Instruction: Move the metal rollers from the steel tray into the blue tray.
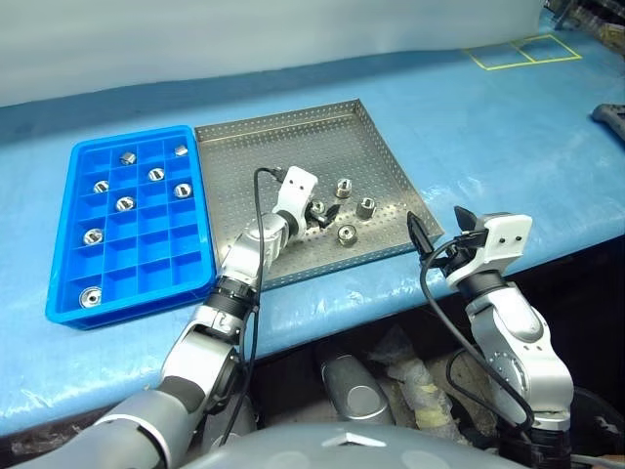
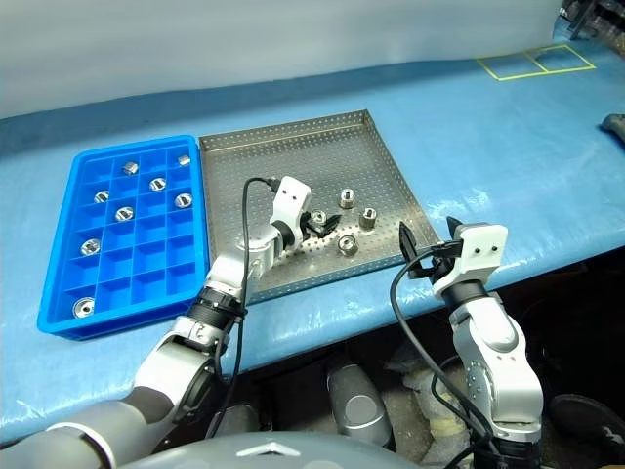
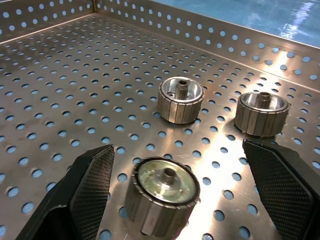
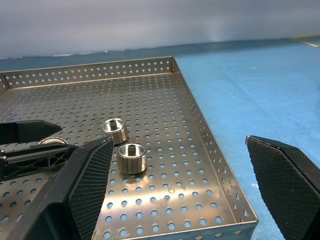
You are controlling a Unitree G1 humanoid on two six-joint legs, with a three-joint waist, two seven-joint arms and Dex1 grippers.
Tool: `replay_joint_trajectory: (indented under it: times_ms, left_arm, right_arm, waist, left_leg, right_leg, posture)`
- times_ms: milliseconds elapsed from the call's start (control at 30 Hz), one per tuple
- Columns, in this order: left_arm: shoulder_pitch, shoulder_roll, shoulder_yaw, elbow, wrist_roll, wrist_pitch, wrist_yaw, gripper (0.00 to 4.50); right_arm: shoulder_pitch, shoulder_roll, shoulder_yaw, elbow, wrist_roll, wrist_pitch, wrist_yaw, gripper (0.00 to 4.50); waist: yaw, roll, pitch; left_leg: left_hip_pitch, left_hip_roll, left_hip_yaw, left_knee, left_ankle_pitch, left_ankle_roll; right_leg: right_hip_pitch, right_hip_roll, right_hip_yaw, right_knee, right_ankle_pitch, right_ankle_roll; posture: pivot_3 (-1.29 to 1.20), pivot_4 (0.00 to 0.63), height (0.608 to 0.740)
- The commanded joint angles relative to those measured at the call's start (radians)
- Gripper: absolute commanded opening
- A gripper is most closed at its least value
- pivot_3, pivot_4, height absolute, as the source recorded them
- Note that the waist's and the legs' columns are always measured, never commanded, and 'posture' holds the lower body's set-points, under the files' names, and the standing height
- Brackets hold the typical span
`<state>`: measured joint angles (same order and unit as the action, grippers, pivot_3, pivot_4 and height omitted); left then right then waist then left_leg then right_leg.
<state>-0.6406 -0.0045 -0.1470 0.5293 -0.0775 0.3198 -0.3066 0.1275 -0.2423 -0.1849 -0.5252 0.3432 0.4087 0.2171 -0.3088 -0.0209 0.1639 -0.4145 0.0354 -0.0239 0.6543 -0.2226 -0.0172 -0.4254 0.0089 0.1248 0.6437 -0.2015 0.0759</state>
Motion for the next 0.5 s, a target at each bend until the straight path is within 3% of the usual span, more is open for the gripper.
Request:
replay_joint_trajectory:
  times_ms: [33,167,433,500]
  left_arm:
    - [-0.014,-0.009,0.021,0.011,0.017,0.004,0.048,4.48]
    - [-0.001,-0.015,0.010,0.010,0.019,0.022,0.035,4.48]
    - [0.036,-0.017,-0.003,-0.050,0.025,0.042,0.008,1.95]
    - [0.049,-0.017,0.014,-0.084,0.018,0.046,0.024,1.74]
  right_arm:
    - [-0.003,0.000,-0.002,-0.051,0.010,-0.004,-0.003,4.50]
    - [-0.004,-0.001,-0.001,-0.051,0.010,-0.002,-0.003,4.50]
    - [-0.007,0.000,-0.001,-0.048,0.008,0.000,-0.005,4.50]
    - [-0.009,0.000,0.001,-0.048,0.009,0.000,-0.004,4.50]
  waist:
    - [-0.003,0.000,0.000]
    - [-0.004,0.000,0.000]
    - [-0.005,0.000,0.000]
    - [-0.004,0.000,0.000]
  left_leg:
    - [0.000,0.000,0.000,0.000,0.000,0.000]
    - [0.000,0.000,0.000,0.000,0.000,0.000]
    - [0.001,0.000,0.000,-0.004,0.000,0.000]
    - [0.001,0.000,0.000,-0.004,0.000,0.000]
  right_leg:
    - [0.000,0.000,0.000,0.000,0.000,0.000]
    - [0.000,0.000,0.000,0.000,0.000,0.000]
    - [0.000,0.000,0.000,-0.001,0.000,0.001]
    - [-0.001,0.000,0.000,-0.001,-0.001,0.001]
  posture:
    - [-0.31,0.150,0.740]
    - [-0.31,0.150,0.740]
    - [-0.30,0.150,0.740]
    - [-0.30,0.150,0.740]
